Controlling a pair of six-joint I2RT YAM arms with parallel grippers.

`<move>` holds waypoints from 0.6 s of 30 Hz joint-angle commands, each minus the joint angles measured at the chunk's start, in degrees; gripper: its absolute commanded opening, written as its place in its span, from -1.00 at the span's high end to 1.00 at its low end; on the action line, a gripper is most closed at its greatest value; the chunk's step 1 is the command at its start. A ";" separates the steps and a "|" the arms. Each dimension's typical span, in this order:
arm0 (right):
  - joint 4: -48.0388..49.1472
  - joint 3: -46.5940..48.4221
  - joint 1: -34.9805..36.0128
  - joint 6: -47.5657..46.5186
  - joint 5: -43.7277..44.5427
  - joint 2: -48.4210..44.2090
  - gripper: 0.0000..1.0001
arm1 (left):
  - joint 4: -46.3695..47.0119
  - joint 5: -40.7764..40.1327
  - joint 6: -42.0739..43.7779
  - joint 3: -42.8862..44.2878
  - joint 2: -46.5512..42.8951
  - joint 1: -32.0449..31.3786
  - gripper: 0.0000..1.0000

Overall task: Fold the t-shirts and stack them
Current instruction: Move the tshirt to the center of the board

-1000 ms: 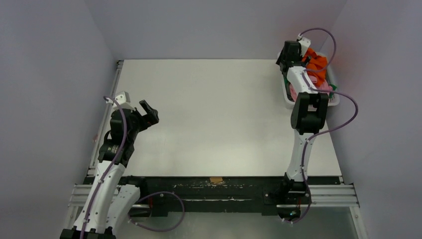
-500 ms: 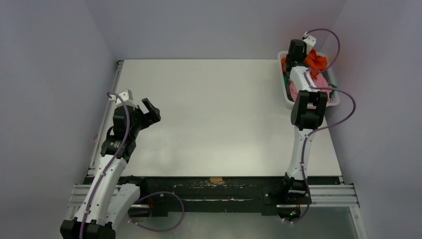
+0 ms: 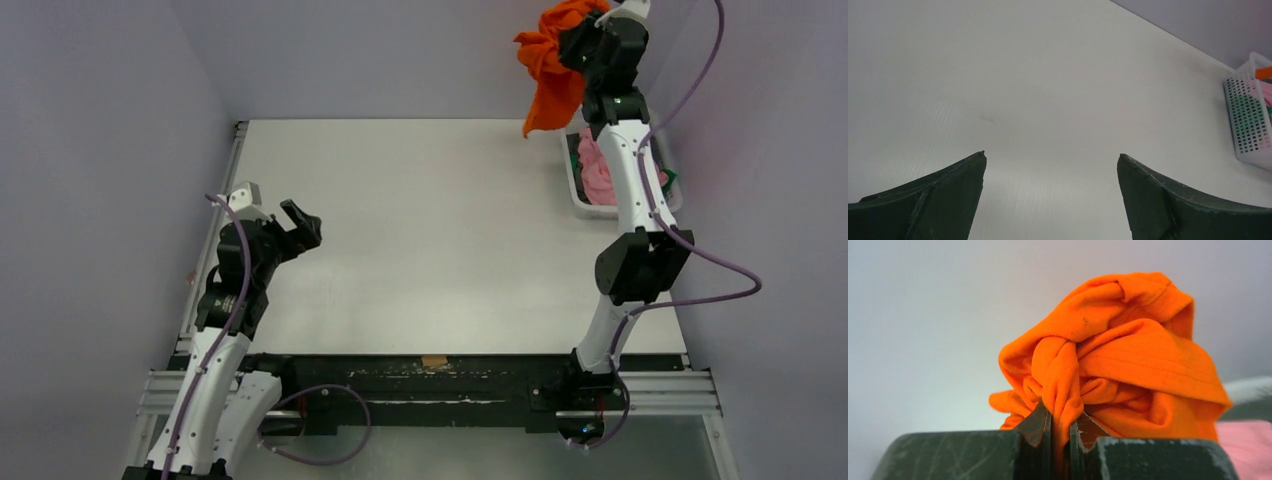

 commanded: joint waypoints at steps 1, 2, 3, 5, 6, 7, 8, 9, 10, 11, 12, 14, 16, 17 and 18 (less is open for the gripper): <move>-6.69 8.10 8.41 -2.89 -18.68 -4.74 1.00 | -0.24 2.11 -1.79 0.83 -2.97 -0.13 -1.00; -7.28 8.16 10.53 -3.15 -21.25 -5.54 1.00 | -0.58 2.22 -1.93 0.65 -3.71 -0.13 -1.00; -7.11 7.69 12.37 -3.13 -24.51 -6.34 1.00 | -1.23 2.33 -2.10 0.51 -4.58 -0.14 -1.00; -5.29 4.94 15.58 -0.77 -30.79 -8.66 1.00 | -2.42 2.35 -2.58 0.21 -6.34 -0.13 -1.00; -3.29 2.95 17.09 0.80 -33.26 -9.65 1.00 | -3.28 1.89 -3.01 0.10 -7.28 -0.18 -1.00; -1.67 0.60 18.35 2.10 -35.39 -10.54 1.00 | -4.18 1.38 -3.43 0.05 -8.03 -0.14 -1.00; -0.18 -1.76 19.53 3.45 -36.70 -11.31 1.00 | -5.11 0.97 -3.76 0.05 -8.81 -0.13 -1.00; 1.01 -4.57 20.29 4.69 -38.27 -12.16 1.00 | -5.89 0.80 -4.04 0.05 -9.45 -0.13 -1.00; 2.38 -7.47 20.67 5.85 -39.96 -13.00 1.00 | -6.95 0.59 -4.33 0.05 -10.15 -0.13 -1.00; 3.38 -11.04 20.76 6.92 -41.16 -14.05 1.00 | -7.78 0.46 -4.83 0.05 -10.66 -0.13 -1.00; 4.26 -15.67 20.75 7.41 -41.41 -15.44 1.00 | -8.55 0.35 -5.22 -0.05 -11.06 -0.13 -1.00; 5.72 -27.50 20.53 6.07 -37.14 -18.97 1.00 | -10.16 -0.33 -6.82 -0.42 -11.72 -0.13 -1.00; 5.33 -41.88 20.18 3.45 -25.71 -22.27 0.83 | -11.22 -0.41 -8.23 -0.86 -11.75 -0.13 -1.00; 3.76 -47.13 19.57 3.31 -18.75 -23.37 0.51 | -11.84 -0.21 -8.67 -1.06 -11.42 -0.14 -1.00; 1.39 -51.00 18.49 4.04 -12.43 -24.01 -0.03 | -12.26 0.61 -8.94 -1.23 -10.99 -0.15 -1.00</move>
